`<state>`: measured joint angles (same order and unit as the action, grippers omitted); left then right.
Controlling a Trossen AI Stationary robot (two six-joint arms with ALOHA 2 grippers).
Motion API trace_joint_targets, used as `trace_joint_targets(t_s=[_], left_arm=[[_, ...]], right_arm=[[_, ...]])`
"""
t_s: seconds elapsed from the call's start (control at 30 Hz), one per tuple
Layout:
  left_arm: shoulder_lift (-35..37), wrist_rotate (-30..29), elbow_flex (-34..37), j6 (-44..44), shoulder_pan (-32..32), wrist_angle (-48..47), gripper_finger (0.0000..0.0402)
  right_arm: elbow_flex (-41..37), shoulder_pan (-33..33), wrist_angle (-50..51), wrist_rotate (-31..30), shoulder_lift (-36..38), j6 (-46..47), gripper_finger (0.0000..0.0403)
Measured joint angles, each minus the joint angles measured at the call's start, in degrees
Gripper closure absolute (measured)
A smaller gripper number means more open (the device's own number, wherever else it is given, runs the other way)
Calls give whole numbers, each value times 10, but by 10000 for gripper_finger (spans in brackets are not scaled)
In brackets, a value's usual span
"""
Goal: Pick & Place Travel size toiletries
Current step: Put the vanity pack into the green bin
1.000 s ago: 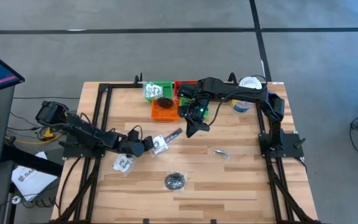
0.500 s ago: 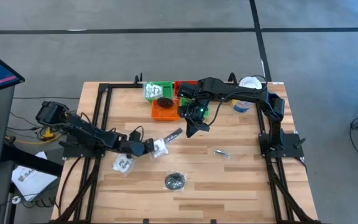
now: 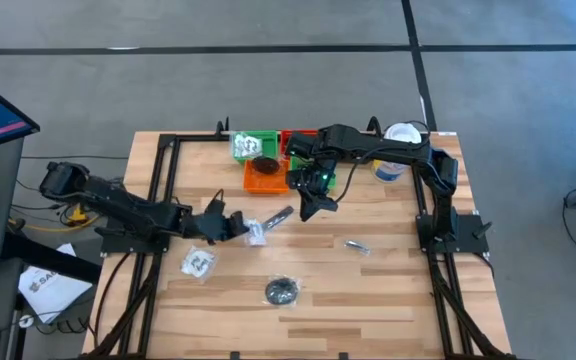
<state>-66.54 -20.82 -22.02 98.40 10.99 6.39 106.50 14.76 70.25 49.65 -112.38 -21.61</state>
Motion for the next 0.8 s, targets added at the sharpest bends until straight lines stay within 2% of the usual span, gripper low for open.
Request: trace_joint_targets(t_s=[0.17, 0.3, 0.8], left_arm=[[42, 10, 0, -52, -42, 1, 401], [63, 41, 0, -90, -82, 1, 401], [88, 244, 0, -227, -274, 0, 401]], right_arm=[[0, 0, 3, 0, 0, 0, 349], [0, 0, 5, 0, 0, 0, 349], [0, 7, -1, -2, 0, -14, 349]])
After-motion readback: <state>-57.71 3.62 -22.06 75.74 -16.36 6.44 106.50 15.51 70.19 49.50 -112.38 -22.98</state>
